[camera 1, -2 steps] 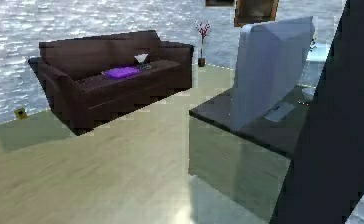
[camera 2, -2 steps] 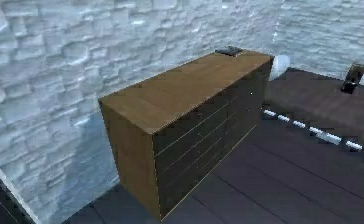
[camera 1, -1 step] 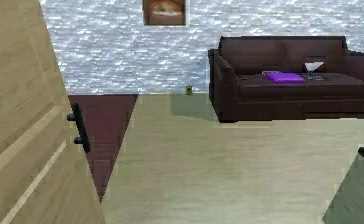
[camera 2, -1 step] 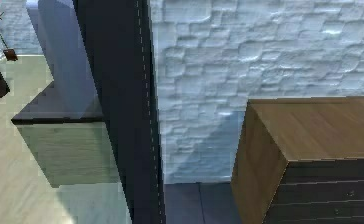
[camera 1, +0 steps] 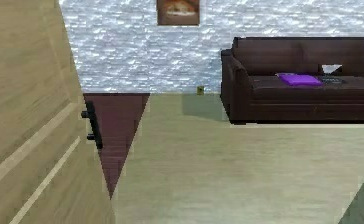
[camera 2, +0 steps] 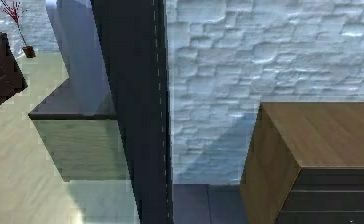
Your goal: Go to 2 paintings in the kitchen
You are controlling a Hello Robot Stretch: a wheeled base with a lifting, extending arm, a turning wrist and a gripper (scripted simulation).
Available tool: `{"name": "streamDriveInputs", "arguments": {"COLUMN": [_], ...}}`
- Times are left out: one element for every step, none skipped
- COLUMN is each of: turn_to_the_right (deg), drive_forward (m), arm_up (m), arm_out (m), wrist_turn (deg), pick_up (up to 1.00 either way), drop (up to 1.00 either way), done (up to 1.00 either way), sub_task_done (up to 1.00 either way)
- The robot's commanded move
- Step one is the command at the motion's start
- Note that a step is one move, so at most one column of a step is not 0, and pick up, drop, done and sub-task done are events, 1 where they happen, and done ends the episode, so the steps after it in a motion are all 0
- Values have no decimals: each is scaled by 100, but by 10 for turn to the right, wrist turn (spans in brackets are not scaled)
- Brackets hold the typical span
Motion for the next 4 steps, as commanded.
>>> {"name": "streamDriveInputs", "arguments": {"turn_to_the_right": [0,-300,0,180], "drive_forward": [100,0,5,0], "arm_up": [0,0,0,0], "arm_out": [0,0,0,0], "wrist_turn": [0,0,0,0], "pick_up": [0,0,0,0], "drop": [0,0,0,0], "done": [0,0,0,0], "sub_task_done": [0,0,0,0]}}
